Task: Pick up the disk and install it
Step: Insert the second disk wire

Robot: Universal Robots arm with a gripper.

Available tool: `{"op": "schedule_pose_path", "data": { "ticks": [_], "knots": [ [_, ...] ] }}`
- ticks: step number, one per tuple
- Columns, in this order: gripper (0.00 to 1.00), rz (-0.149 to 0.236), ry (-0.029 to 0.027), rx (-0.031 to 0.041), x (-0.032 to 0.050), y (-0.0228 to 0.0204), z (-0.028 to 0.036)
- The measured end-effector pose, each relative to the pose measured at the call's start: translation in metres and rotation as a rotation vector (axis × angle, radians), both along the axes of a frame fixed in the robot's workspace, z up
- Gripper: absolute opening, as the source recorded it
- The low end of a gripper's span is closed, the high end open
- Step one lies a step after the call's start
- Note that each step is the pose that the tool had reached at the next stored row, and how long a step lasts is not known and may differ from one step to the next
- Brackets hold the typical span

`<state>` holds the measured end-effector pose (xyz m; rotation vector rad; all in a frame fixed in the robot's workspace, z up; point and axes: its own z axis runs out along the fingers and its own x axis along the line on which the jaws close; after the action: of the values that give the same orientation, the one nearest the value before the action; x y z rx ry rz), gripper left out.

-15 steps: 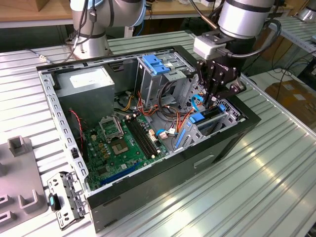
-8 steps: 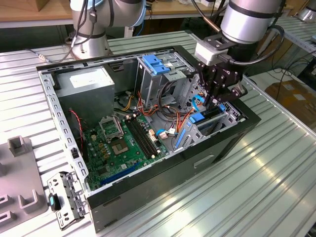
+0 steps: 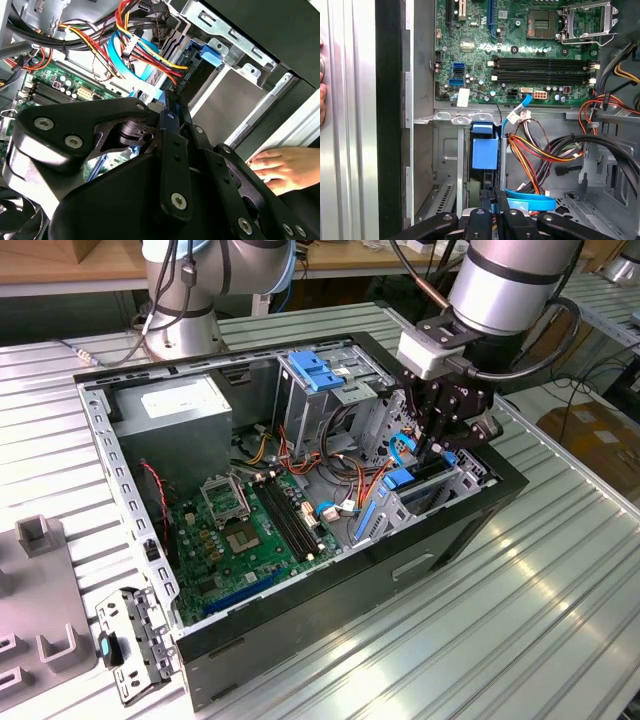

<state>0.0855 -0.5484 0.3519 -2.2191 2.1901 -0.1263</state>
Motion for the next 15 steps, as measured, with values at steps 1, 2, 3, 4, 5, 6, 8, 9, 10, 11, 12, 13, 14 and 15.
{"op": "schedule_pose_path", "data": {
  "ticks": [1,2,3,4,5,6,8,9,10,11,12,13,14,15],
  "knots": [
    [0.16,0.0,0.0,0.0014,0.0,-0.0003,-0.0002],
    [0.16,0.0,0.0,0.0041,0.0,-0.0007,-0.0004],
    [0.16,-0.001,0.0,0.0061,0.0,-0.001,-0.0005],
    [0.16,-0.001,0.0,0.009,0.0,-0.0014,-0.0007],
    [0.16,-0.001,0.0,0.0106,0.0,-0.0016,-0.0009],
    [0.16,-0.002,0.0,0.0129,0.0,-0.002,-0.0012],
    [0.16,-0.002,0.0,0.0155,0.0,-0.0027,-0.0014],
    [0.16,-0.002,0.0,0.0206,0.0,-0.0033,-0.0015],
    [0.16,-0.002,0.0,0.0236,0.0,-0.0037,-0.0015],
    [0.16,-0.003,0.0,0.0277,0.0,-0.005,-0.0016],
    [0.16,-0.003,0.0,0.0289,0.0,-0.0058,-0.0017],
    [0.16,-0.003,0.0,0.0305,0.0,-0.0067,-0.0017],
    [0.16,-0.003,0.0,0.0383,0.0,-0.0081,-0.0018],
    [0.16,-0.004,0.0001,0.0476,0.0,-0.0094,-0.0018]
  ]
}}
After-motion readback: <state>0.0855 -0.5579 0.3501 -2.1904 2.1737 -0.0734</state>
